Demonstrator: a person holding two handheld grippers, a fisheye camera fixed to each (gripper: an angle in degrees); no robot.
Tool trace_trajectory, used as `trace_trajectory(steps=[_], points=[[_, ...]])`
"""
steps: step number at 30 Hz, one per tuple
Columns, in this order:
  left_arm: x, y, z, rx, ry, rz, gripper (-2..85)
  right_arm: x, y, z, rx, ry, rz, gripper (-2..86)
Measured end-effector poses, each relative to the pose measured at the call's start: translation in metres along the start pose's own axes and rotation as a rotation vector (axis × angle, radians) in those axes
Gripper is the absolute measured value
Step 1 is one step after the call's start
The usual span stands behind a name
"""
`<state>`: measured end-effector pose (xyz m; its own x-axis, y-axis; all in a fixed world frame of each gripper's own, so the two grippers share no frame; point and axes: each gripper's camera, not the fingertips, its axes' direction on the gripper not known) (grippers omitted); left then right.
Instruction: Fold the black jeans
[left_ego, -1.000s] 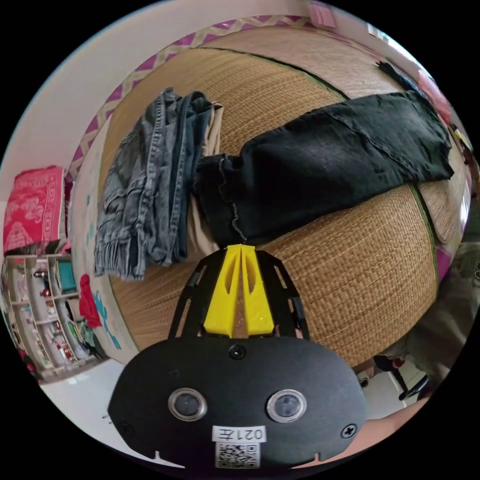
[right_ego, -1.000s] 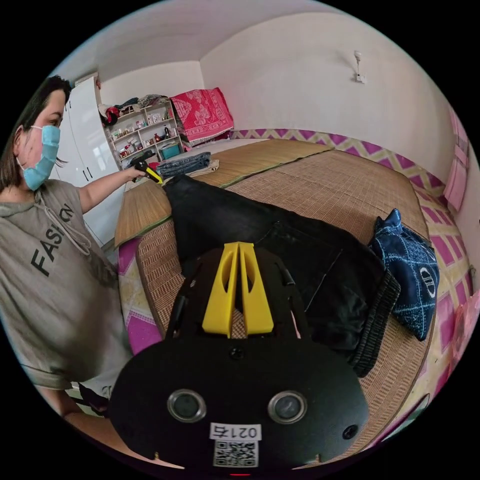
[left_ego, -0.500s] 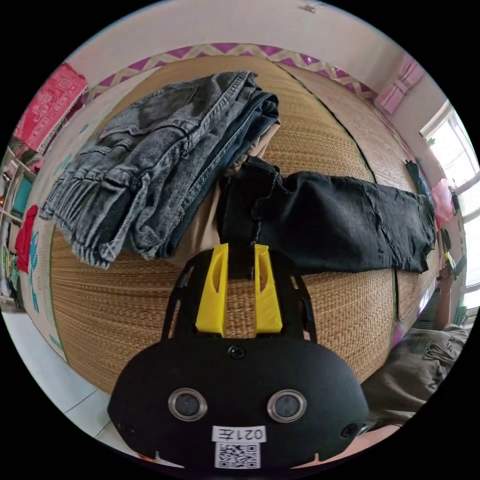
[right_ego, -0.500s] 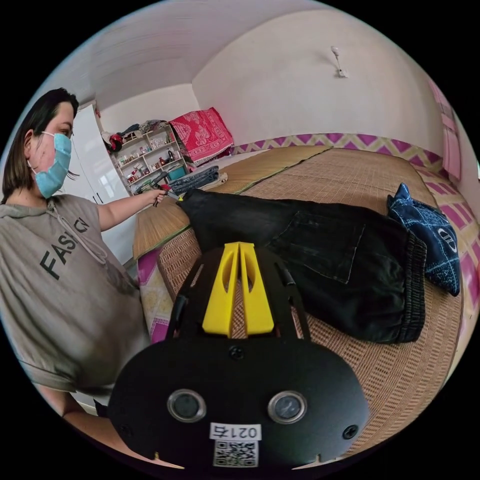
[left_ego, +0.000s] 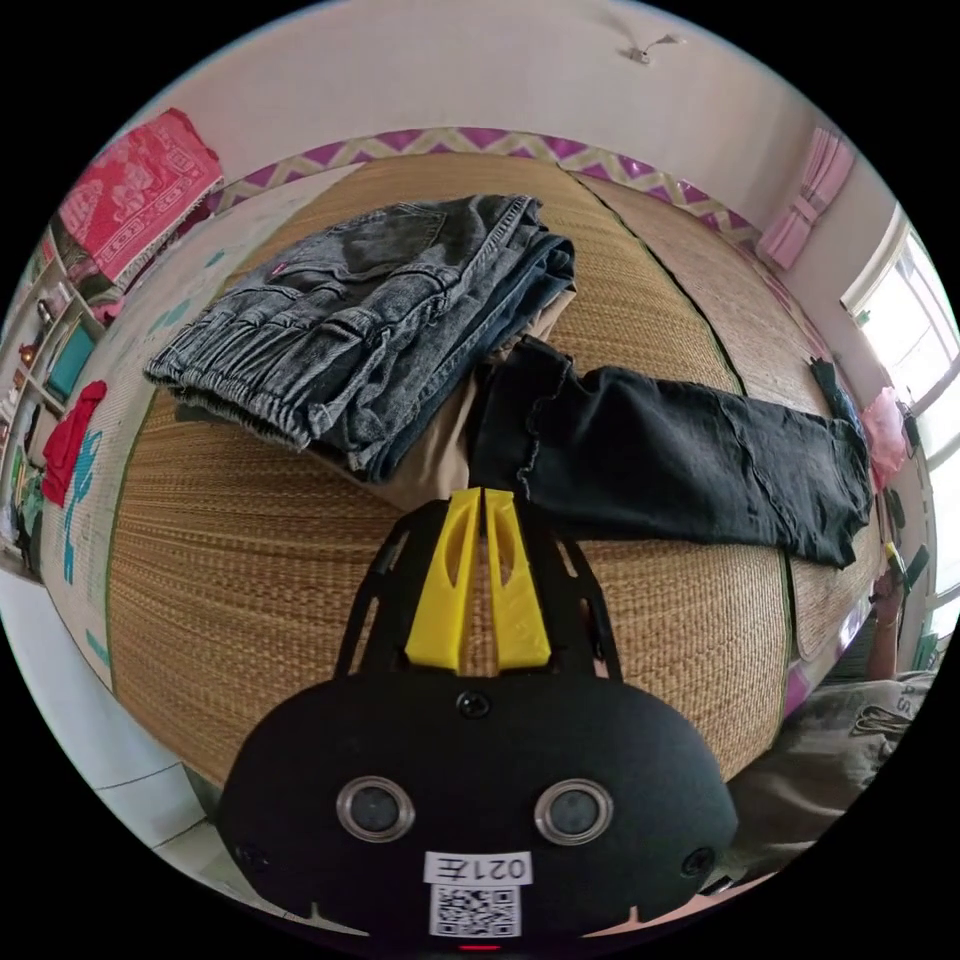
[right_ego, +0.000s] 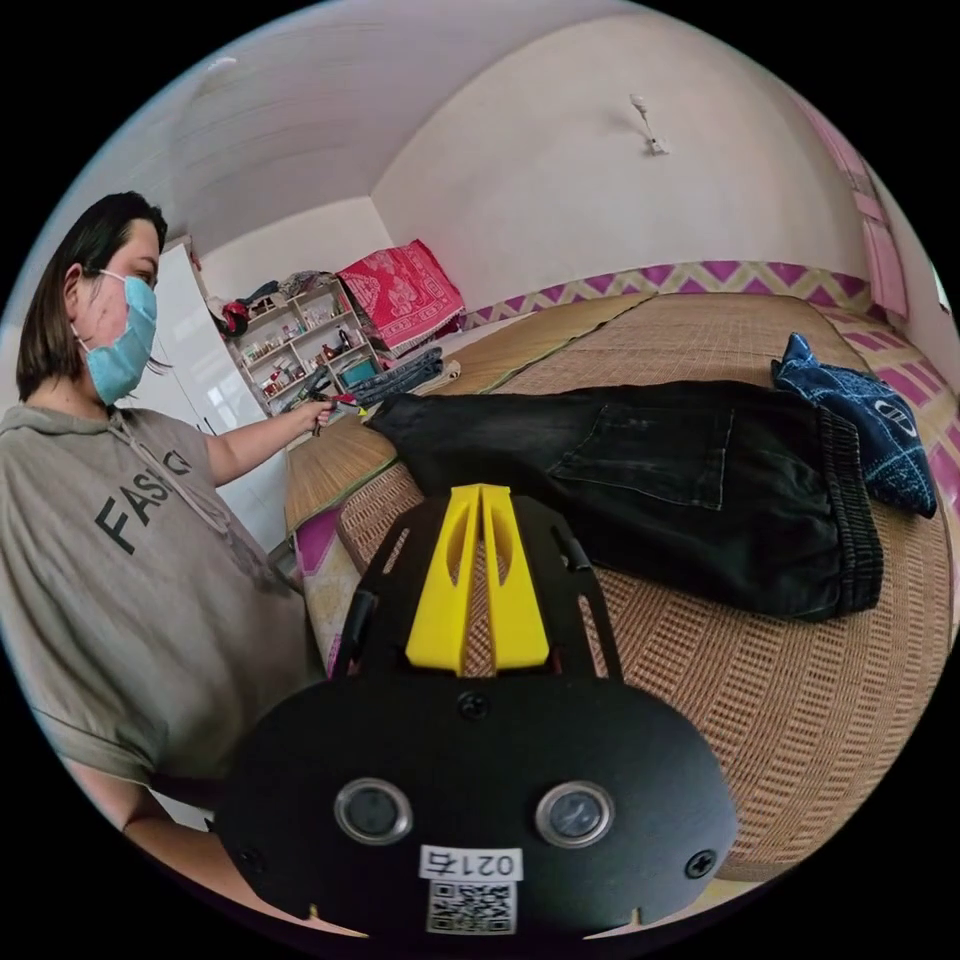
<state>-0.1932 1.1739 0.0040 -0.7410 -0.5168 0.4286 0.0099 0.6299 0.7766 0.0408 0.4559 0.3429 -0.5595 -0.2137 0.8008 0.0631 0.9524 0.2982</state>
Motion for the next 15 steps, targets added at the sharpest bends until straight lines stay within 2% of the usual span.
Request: trace_trajectory(steps=[6,9,11,15], points=[[-0.006,-0.014,0.029,-0.085,-0.005,0.067,6.2,-0.018,0.009,-0.001,0.004,0.012,-0.01,-0.6],[-0.022,-0.014,0.03,-0.098,0.033,0.047,4.8,-0.023,0.015,0.002,-0.017,0.025,-0.008,-0.6],[-0.034,-0.005,0.023,-0.076,0.057,0.04,0.5,-0.026,0.019,0.005,-0.027,0.026,-0.01,-0.6],[-0.047,0.013,0.002,-0.03,0.086,0.016,-0.7,-0.027,0.025,0.01,-0.027,0.026,0.022,-0.6]])
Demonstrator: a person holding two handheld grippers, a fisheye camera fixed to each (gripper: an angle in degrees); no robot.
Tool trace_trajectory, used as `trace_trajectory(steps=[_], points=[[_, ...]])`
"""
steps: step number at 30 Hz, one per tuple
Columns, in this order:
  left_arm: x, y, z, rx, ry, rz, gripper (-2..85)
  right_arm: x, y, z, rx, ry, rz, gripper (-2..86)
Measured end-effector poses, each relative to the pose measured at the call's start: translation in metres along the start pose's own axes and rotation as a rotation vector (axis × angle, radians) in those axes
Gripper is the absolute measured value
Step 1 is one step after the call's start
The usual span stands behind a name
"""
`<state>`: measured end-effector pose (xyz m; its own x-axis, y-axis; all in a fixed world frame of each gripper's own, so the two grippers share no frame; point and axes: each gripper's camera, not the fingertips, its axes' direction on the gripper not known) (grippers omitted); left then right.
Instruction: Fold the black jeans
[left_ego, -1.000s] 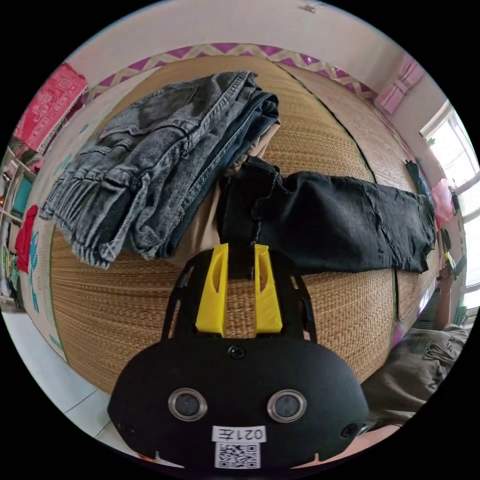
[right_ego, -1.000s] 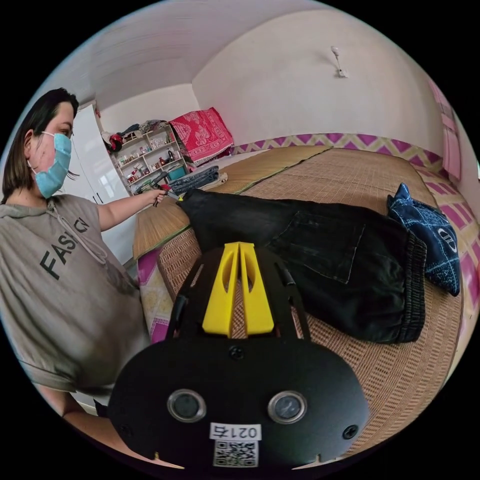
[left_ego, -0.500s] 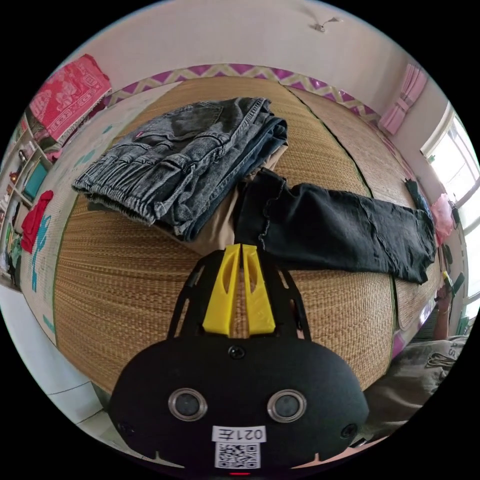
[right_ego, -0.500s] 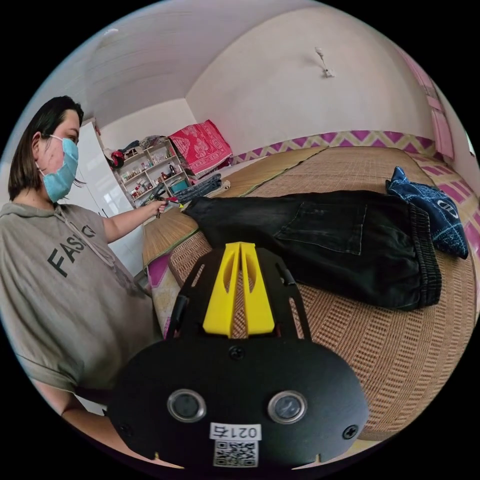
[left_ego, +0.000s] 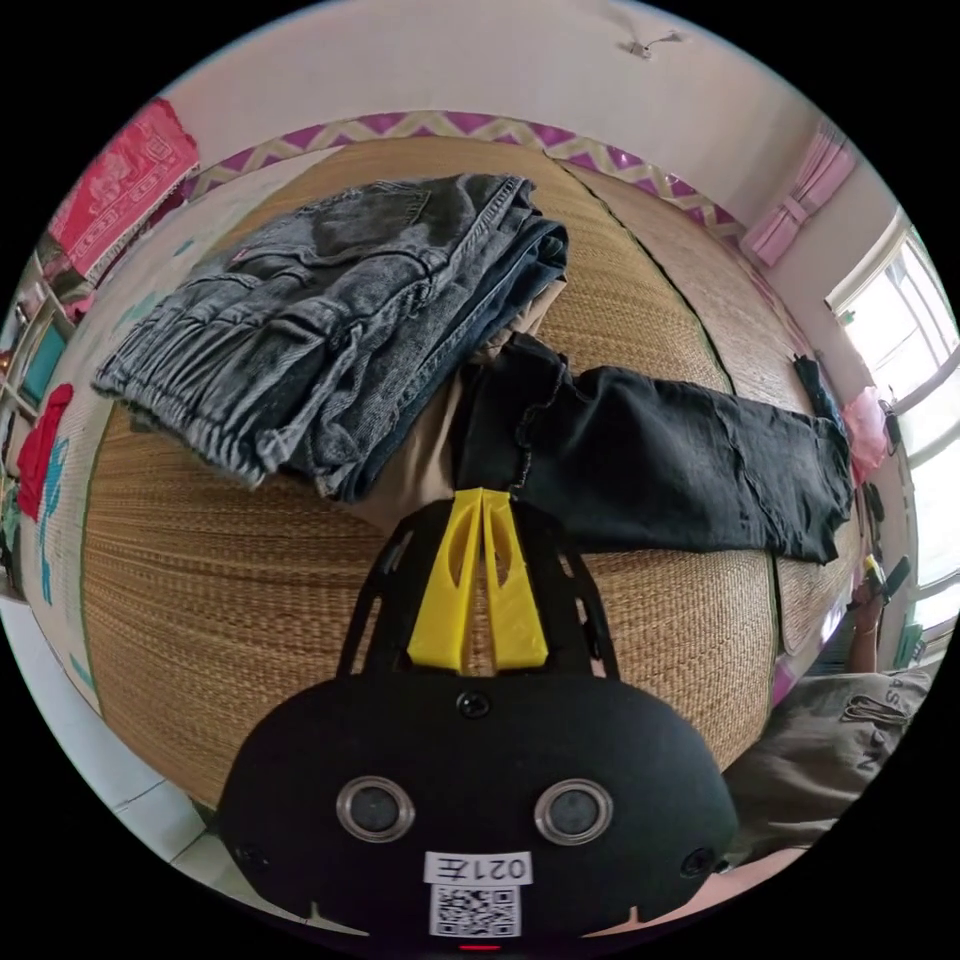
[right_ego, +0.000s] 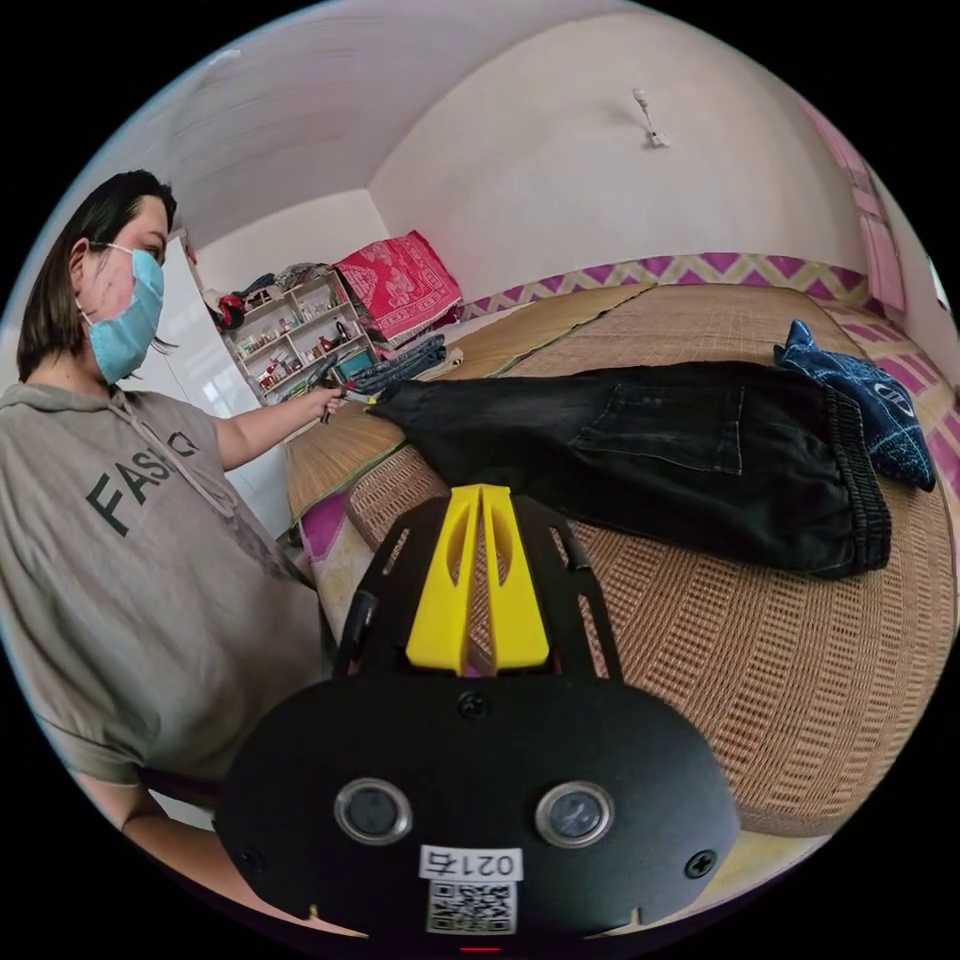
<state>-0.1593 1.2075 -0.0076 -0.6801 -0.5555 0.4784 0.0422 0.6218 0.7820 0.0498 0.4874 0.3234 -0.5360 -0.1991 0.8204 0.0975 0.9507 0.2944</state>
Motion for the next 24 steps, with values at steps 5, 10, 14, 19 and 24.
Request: trace_trajectory(steps=[5,10,14,19,24], points=[[-0.008,0.025,-0.036,0.015,-0.006,-0.008,-0.9,0.007,0.006,0.01,-0.003,0.034,0.083,-0.6],[-0.042,0.035,-0.023,-0.024,-0.071,-0.168,-0.9,0.013,0.014,0.028,-0.025,0.047,0.144,-0.6],[-0.054,0.058,-0.044,0.089,-0.011,-0.177,-0.5,0.004,0.017,0.031,-0.028,0.055,0.134,-0.6],[-0.043,0.085,-0.068,0.124,0.253,-0.217,5.5,0.002,0.023,0.029,-0.019,0.01,0.124,-0.6],[-0.048,0.106,-0.063,0.164,0.374,-0.489,10.4,0.002,0.024,0.031,-0.032,-0.031,0.103,-0.6]])
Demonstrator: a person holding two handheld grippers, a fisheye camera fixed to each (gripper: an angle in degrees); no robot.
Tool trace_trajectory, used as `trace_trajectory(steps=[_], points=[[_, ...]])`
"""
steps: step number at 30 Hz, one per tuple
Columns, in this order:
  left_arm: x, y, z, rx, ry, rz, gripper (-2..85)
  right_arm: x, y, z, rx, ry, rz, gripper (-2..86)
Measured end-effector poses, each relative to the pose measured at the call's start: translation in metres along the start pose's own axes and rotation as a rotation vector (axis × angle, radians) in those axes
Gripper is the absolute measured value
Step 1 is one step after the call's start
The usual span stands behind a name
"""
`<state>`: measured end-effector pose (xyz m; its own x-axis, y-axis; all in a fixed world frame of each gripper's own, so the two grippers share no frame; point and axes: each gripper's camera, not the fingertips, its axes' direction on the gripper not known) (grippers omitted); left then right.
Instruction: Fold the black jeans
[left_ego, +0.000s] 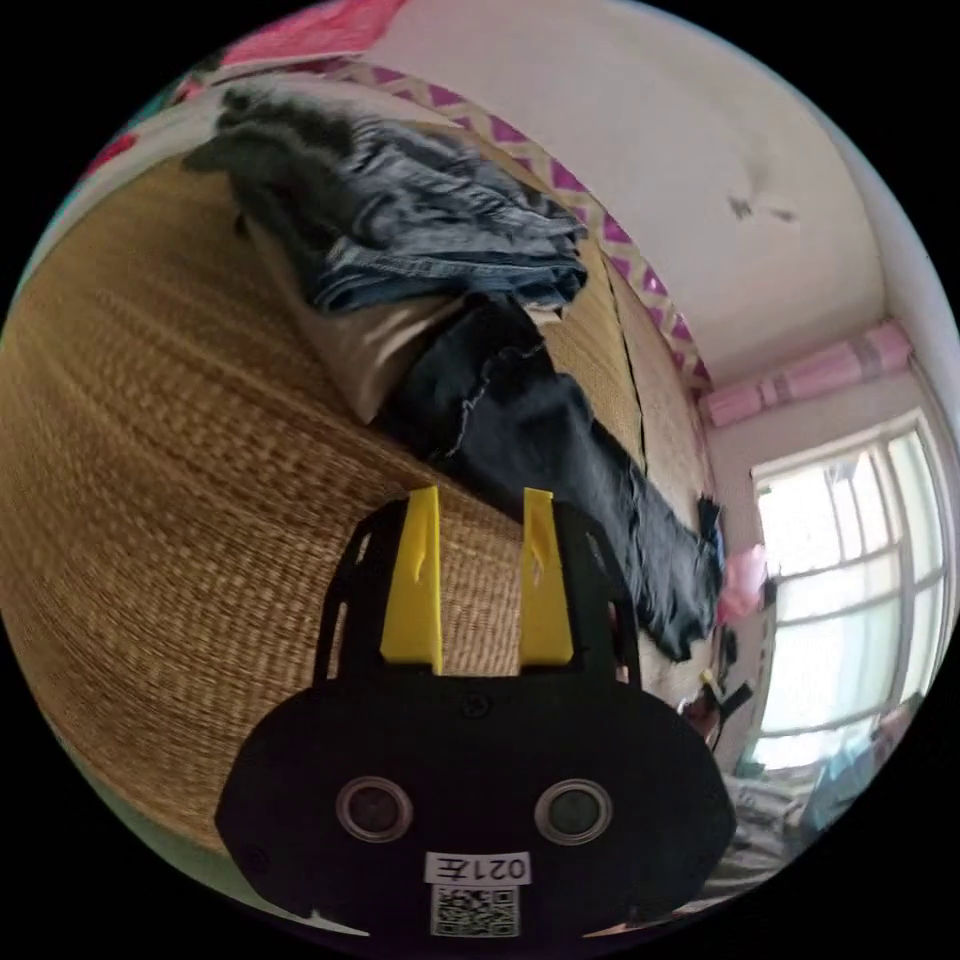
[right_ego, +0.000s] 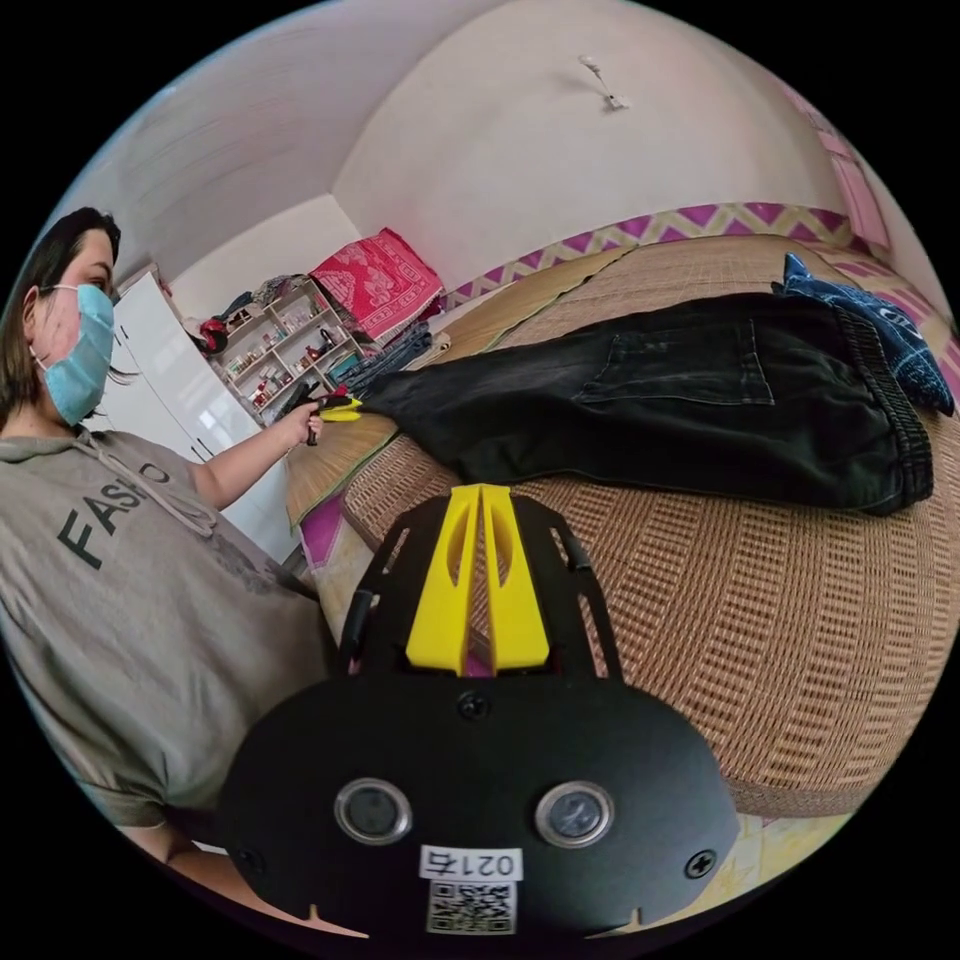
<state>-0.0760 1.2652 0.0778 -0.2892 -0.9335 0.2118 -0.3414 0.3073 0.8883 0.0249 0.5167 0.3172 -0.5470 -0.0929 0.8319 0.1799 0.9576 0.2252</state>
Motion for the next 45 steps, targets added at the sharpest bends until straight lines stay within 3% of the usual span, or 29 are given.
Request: trace_trajectory(steps=[7,12,15,19,24,29,33,39,43,45], points=[[0.018,0.0,-0.029,0.149,0.029,-0.156,8.6,-0.002,0.007,-0.008,0.032,0.003,-0.006,-0.6],[0.037,0.011,-0.054,0.303,0.175,-0.18,-0.2,0.006,0.015,-0.019,0.059,-0.042,0.016,-0.6],[0.1,0.018,-0.092,0.407,0.197,-0.078,-0.8,0.01,0.02,-0.027,0.082,-0.06,0.027,-0.6],[0.271,0.027,-0.147,0.492,0.13,0.28,-0.9,0.012,0.024,-0.035,0.102,-0.086,0.024,-0.6],[0.498,0.081,-0.121,0.414,0.085,0.7,-0.9,0.012,0.029,-0.047,0.119,-0.126,0.005,-0.6],[0.652,0.157,0.022,0.187,0.09,0.87,-0.9,0.015,0.035,-0.06,0.159,-0.155,0.01,-0.6],[0.691,0.195,0.153,-0.109,-0.077,0.896,-0.9,0.015,0.037,-0.07,0.184,-0.173,0.013,-0.6],[0.771,0.232,0.116,0.125,-0.185,1.035,-0.6,0.01,0.034,-0.081,0.194,-0.191,0.009,-0.6],[0.794,0.241,0.168,-0.106,-0.271,1.088,1.6,0.011,0.032,-0.089,0.217,-0.208,0.037,-0.3],[0.804,0.235,0.156,-0.075,-0.233,1.081,3.8,0.012,0.031,-0.101,0.264,-0.153,0.088,0.5]])
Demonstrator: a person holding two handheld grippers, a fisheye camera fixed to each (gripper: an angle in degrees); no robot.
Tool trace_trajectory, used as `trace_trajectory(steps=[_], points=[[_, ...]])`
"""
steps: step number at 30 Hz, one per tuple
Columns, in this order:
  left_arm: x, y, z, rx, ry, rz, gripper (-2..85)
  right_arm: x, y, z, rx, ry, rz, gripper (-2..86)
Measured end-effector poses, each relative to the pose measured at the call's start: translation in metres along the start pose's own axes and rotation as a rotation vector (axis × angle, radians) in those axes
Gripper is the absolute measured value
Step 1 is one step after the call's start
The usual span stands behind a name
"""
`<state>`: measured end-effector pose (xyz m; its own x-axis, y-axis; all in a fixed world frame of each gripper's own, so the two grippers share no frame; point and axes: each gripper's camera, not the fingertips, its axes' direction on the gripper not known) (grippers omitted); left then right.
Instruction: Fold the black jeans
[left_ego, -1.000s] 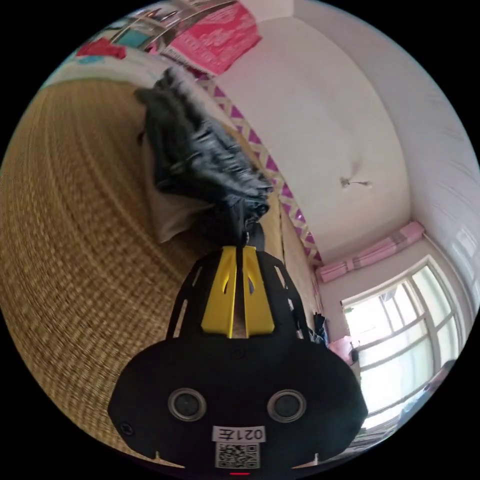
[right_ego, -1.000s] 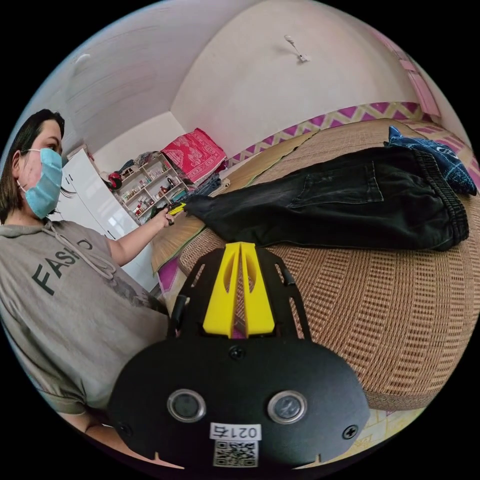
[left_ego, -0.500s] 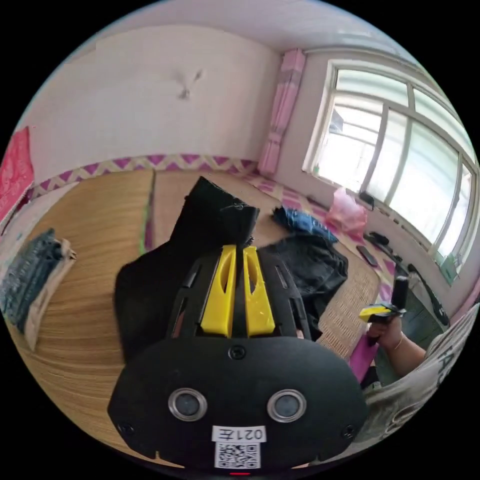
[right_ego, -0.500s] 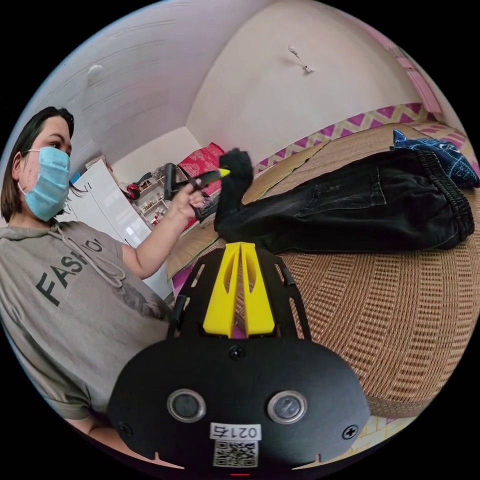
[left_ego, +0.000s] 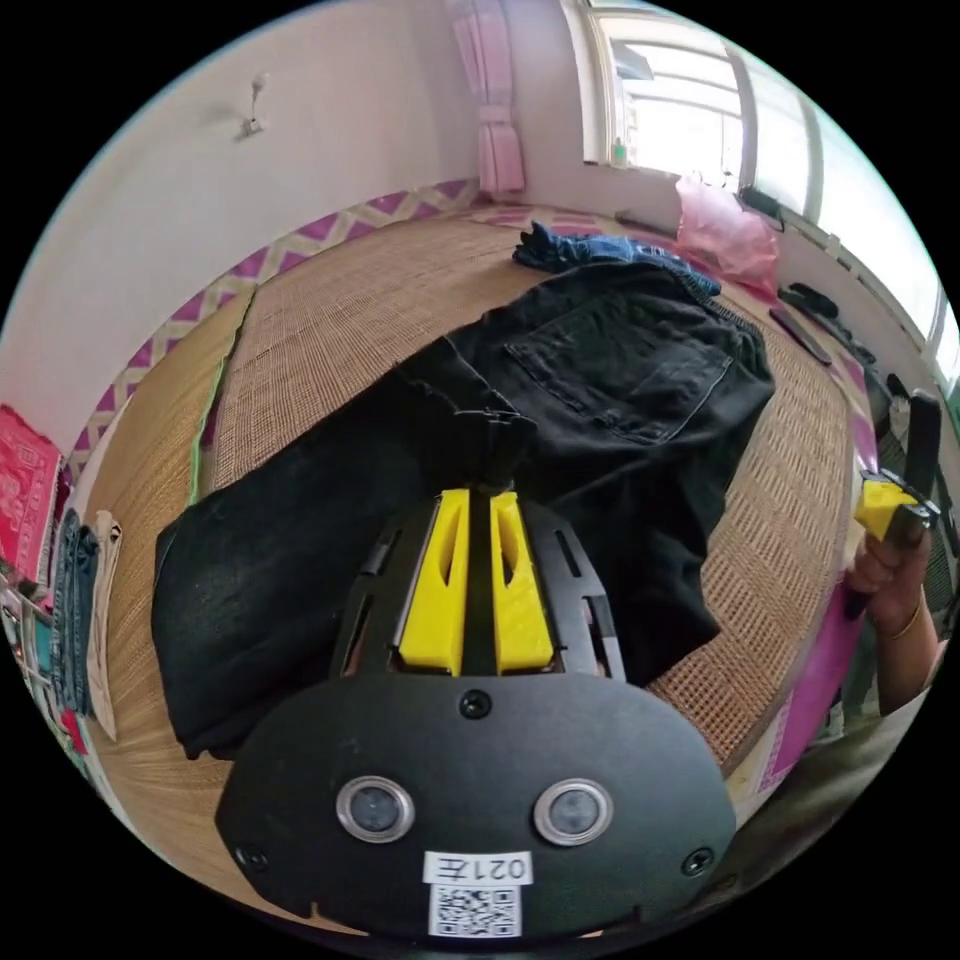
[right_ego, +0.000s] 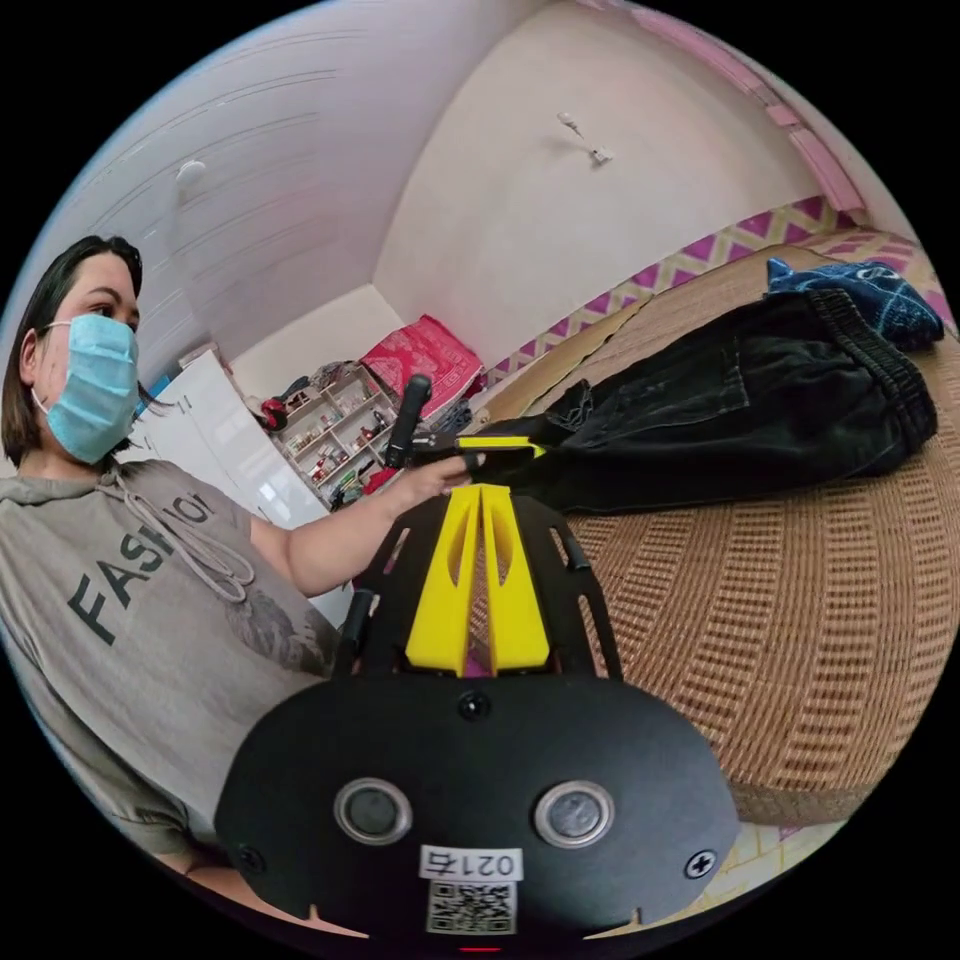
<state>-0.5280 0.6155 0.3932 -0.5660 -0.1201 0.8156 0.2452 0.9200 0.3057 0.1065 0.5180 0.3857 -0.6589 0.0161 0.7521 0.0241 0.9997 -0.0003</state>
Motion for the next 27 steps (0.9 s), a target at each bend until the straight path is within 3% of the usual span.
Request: trace_trajectory(steps=[4,6,9,16,20,22,27], points=[[-0.01,-0.015,-0.016,-0.006,0.184,0.037,9.7,0.015,-0.016,-0.034,0.125,0.169,0.2,6.5],[-0.014,-0.016,-0.023,-0.02,0.26,0.08,10.3,0.034,-0.026,-0.062,0.204,0.34,0.4,13.0],[-0.027,-0.004,-0.048,0.048,0.33,0.112,9.0,0.057,-0.031,-0.089,0.32,0.465,0.595,16.2],[-0.092,0.052,-0.103,0.169,0.377,-0.043,5.7,0.071,-0.073,-0.066,0.377,0.465,0.746,14.1],[-0.13,0.089,-0.122,0.21,0.436,-0.147,4.2,0.068,-0.096,-0.045,0.371,0.446,0.851,6.2],[-0.144,0.106,-0.13,0.228,0.434,-0.181,2.3,0.043,-0.116,-0.043,0.388,0.453,0.801,3.9],[-0.177,0.154,-0.155,0.284,0.429,-0.231,-0.5,-0.152,-0.245,0.046,0.296,0.589,0.206,1.5]])
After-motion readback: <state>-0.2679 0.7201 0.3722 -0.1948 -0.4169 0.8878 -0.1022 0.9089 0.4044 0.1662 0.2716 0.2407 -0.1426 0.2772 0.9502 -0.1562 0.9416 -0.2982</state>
